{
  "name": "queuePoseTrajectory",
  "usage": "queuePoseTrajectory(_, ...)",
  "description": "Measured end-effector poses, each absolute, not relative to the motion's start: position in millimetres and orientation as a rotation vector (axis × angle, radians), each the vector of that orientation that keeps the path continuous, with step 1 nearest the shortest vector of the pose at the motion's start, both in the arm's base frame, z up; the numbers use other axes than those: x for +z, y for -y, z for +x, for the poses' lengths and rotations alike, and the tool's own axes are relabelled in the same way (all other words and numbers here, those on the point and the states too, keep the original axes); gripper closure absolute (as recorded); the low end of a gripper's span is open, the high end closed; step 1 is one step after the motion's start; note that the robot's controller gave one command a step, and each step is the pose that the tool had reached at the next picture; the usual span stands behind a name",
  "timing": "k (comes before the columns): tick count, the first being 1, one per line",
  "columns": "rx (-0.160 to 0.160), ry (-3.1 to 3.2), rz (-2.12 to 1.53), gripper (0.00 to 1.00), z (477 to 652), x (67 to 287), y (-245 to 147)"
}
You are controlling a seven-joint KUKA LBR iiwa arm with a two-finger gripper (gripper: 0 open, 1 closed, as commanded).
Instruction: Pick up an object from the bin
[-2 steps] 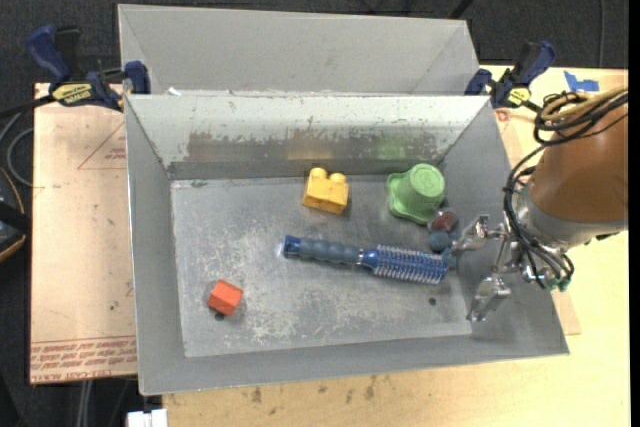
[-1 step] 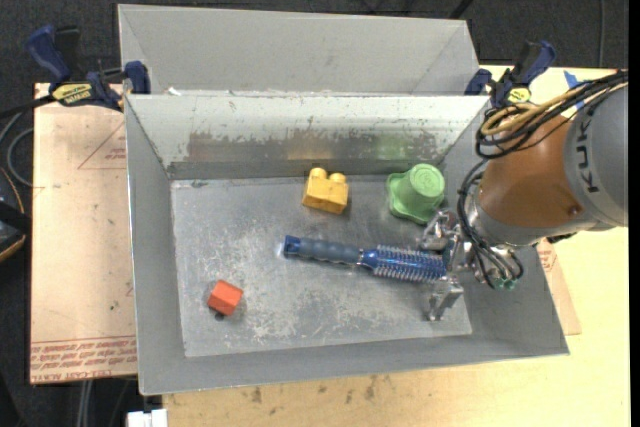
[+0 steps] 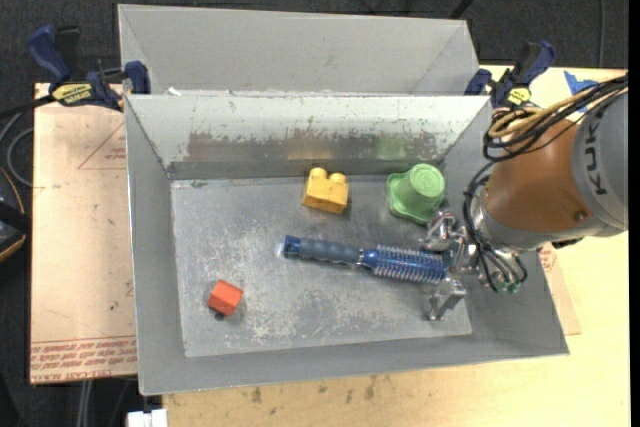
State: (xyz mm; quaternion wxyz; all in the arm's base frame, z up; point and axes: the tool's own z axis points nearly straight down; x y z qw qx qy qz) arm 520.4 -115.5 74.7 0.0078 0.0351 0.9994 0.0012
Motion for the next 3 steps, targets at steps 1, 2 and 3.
queuePoseTrajectory(1,-0.001,-3.125,0.111,1.00,520.3,75.8,117.2)
queuePoseTrajectory(2,-0.002,-3.134,0.102,1.00,515.5,137.0,123.6)
queuePoseTrajectory(3,-0.004,-3.130,0.097,1.00,525.0,219.6,137.8)
